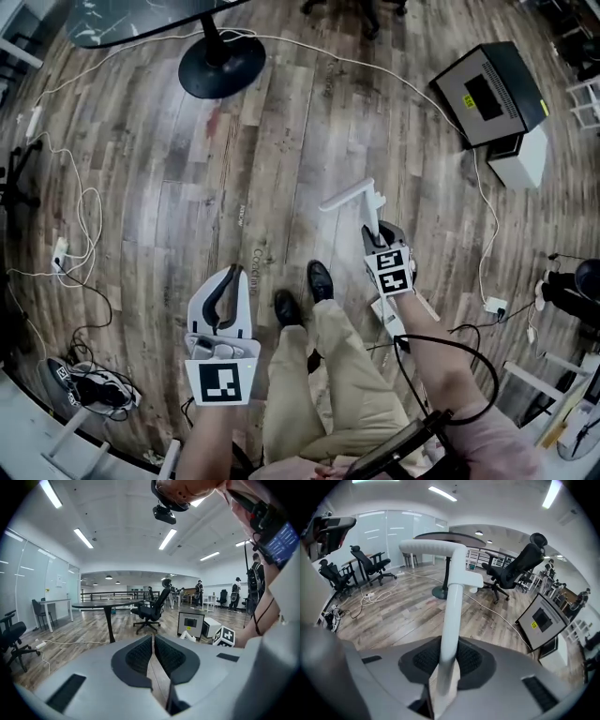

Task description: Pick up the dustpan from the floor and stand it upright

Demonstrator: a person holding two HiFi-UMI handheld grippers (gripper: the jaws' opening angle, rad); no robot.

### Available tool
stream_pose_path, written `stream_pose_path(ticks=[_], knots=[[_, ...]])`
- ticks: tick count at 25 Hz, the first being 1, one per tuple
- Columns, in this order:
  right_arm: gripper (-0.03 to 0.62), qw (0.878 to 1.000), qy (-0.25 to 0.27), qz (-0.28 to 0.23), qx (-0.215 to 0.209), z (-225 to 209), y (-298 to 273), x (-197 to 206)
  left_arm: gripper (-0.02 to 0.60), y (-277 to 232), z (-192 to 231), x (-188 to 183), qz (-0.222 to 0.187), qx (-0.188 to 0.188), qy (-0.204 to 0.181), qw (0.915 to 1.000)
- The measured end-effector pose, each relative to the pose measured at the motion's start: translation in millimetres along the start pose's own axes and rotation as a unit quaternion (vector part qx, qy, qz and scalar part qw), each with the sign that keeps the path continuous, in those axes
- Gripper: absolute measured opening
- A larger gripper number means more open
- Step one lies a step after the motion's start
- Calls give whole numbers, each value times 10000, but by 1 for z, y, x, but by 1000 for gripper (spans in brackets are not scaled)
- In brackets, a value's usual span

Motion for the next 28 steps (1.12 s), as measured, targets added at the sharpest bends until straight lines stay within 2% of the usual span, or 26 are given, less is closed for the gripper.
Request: stream_pose_path(ticks=[8,21,25,28], knots=[[83,9985,-333,-241,349,-20,89,19,25,32,-31,-39,-134,367,-173,9991],[92,9940,-480,-817,544,-57,218,80,25,85,-145,-86,-341,656,-489,9961],[95,9935,-476,-881,548,-63,255,109,25,105,-180,-99,-370,735,-692,9942],[94,9924,-551,-952,546,-64,279,132,25,118,-203,-108,-510,806,-1020,9902]])
Point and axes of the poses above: the fingertips, and each gripper's own axes: y backward along the fingers, z to its left, x out of its underside, the point moved 10 cm from there along y, backward along the fingers
